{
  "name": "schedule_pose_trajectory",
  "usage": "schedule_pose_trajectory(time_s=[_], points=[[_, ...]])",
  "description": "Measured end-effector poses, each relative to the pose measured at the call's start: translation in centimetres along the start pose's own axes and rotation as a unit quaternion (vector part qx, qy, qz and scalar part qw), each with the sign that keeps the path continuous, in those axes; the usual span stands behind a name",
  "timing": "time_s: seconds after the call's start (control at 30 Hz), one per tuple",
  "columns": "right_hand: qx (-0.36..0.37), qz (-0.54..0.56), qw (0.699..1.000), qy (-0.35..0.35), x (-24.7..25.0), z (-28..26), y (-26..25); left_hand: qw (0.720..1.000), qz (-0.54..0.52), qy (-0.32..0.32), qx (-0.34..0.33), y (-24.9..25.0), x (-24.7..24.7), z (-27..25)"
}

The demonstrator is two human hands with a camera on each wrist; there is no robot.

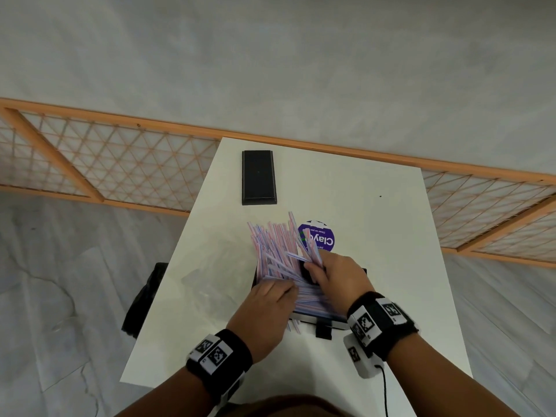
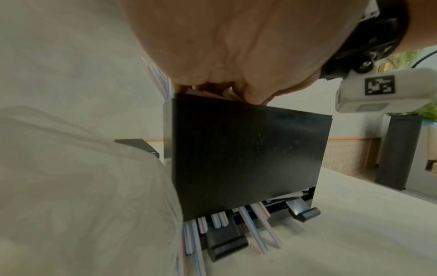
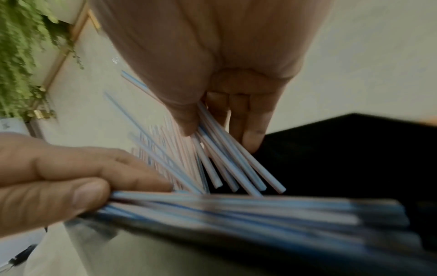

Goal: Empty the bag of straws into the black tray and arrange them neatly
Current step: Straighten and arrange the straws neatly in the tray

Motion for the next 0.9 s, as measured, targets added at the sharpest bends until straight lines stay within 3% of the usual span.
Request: schedule_pose_trajectory(time_s=[0.23, 0.4, 0.5, 0.63, 0.73, 0.9], points=[[0.064, -0.043, 0.997, 0.019, 3.7, -2.3, -2.2, 0.998, -0.004, 0.047, -0.037, 0.1, 2.0, 0.8], [0.05, -0.161, 0.983, -0.078, 3.1, -2.6, -1.9, 0.997, -0.073, 0.029, 0.02, -0.8, 2.5, 0.6], [0.048, -0.173, 0.976, -0.121, 1.2, -2.4, -1.5, 0.994, -0.095, 0.032, 0.049, -1.1, 3.5, 0.3], [0.034, -0.162, 0.977, -0.134, -0.6, -2.0, -1.1, 0.976, -0.149, 0.091, 0.127, -2.0, 5.2, -0.3], [0.026, -0.094, 0.99, -0.101, -0.2, -1.9, -1.1, 0.959, -0.177, 0.114, 0.188, -2.5, 5.9, -1.0], [-0.002, -0.017, 0.997, -0.081, -0.7, -0.8, -0.6, 0.899, -0.271, 0.137, 0.315, -2.8, 5.9, -1.5]])
Point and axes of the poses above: each hand's wrist, its own z-axis towards the middle knuckle, its own x-axis out of the back of the hand, y = z × x, the point moved 3 cm from there along z, towards the middle knuckle, and after that the axes turned 2 degrees about -y, right-handed, at the moved point
